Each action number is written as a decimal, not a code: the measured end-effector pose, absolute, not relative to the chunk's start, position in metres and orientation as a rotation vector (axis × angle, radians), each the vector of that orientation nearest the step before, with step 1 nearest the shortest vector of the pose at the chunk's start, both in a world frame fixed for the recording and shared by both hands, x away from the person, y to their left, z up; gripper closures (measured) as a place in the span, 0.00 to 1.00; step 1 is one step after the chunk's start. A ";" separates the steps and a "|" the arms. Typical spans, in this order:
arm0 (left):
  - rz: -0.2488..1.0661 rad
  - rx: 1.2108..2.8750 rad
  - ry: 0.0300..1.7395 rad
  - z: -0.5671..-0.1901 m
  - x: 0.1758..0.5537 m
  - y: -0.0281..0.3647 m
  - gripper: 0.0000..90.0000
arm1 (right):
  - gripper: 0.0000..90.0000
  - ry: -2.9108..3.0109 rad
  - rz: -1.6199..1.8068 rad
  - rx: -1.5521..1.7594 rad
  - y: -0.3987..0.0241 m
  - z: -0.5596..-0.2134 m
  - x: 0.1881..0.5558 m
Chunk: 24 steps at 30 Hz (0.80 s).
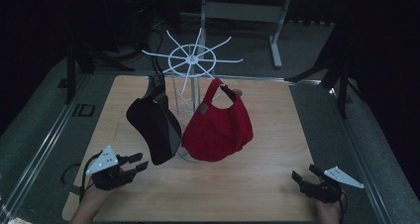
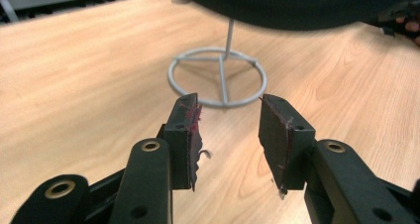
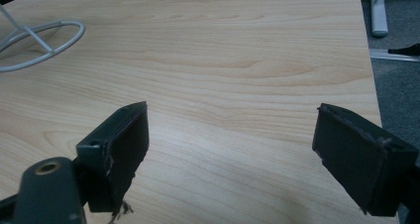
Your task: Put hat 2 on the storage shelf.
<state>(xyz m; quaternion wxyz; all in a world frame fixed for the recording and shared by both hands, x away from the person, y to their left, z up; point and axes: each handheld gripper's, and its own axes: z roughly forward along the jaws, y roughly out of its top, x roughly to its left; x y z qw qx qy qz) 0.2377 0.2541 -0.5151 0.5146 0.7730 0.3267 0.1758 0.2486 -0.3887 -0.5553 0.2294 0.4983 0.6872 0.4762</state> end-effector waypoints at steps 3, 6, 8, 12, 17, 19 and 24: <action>0.413 1.865 0.804 -0.524 0.236 0.256 0.67 | 0.16 1.889 1.311 1.372 -0.389 -0.555 0.248; 0.412 1.874 0.826 -0.532 0.233 0.257 0.67 | 0.16 1.887 1.313 1.371 -0.389 -0.555 0.248; 0.418 1.890 0.838 -0.538 0.232 0.258 0.67 | 0.16 1.886 1.315 1.372 -0.389 -0.555 0.248; 0.446 1.918 0.870 -0.548 0.230 0.261 0.67 | 0.16 1.882 1.324 1.373 -0.390 -0.555 0.248; 0.430 1.901 0.904 -0.548 0.227 0.265 0.54 | 0.16 1.876 1.331 1.372 -0.390 -0.555 0.248; 0.437 1.884 0.923 -0.548 0.225 0.268 0.53 | 0.16 1.876 1.334 1.375 -0.391 -0.555 0.248; 0.444 1.841 0.966 -0.548 0.220 0.274 0.41 | 0.16 1.875 1.335 1.376 -0.391 -0.555 0.248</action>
